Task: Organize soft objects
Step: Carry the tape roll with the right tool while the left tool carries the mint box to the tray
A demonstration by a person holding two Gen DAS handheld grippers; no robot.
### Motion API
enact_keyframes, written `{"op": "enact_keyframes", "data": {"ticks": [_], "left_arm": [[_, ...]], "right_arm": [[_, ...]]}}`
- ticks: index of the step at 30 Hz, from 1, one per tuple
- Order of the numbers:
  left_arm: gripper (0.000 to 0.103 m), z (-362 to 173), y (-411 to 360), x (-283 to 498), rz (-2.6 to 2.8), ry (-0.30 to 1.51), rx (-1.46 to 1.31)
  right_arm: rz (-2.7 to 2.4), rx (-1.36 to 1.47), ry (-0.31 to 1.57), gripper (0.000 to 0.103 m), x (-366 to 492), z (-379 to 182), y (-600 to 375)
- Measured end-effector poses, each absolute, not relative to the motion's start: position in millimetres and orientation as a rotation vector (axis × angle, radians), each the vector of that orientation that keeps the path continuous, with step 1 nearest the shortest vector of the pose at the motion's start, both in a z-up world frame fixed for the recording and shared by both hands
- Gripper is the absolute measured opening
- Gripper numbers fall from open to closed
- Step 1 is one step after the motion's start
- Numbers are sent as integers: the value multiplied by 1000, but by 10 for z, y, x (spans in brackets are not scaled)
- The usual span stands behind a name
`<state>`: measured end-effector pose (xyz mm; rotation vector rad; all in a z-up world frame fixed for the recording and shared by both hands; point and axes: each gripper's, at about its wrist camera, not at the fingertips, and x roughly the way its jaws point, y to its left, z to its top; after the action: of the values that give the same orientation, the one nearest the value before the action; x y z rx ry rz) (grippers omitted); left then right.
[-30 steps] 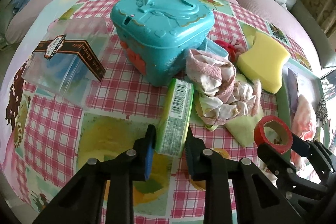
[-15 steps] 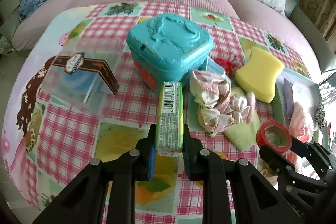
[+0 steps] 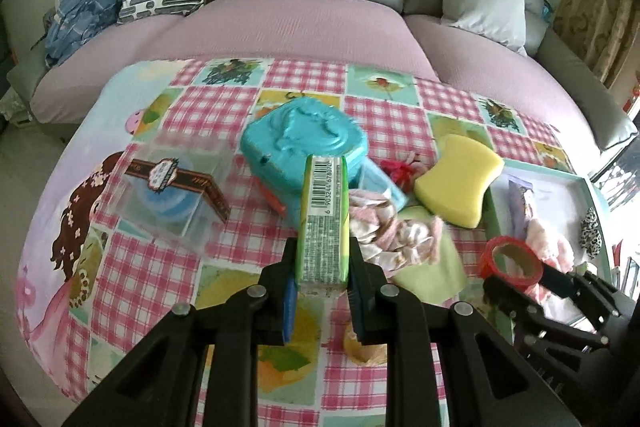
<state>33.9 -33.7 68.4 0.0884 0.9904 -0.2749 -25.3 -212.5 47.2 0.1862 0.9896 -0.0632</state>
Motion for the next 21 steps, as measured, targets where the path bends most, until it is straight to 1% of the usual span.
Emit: {"op": "enact_keyframes", "data": {"ticks": [8,16,21], "left_arm": [[22,801,-856,321,-350,972,169],[22,827,-1550,291,-455,967,241],[22,824,-2011,255,-525,956,280]], "right_arm": [[-228,252,929,57,-371,603,-2765],[-442,350,920,57,-625,511,-3557],[-501,401,909,57,-731,438,-3872]]}}
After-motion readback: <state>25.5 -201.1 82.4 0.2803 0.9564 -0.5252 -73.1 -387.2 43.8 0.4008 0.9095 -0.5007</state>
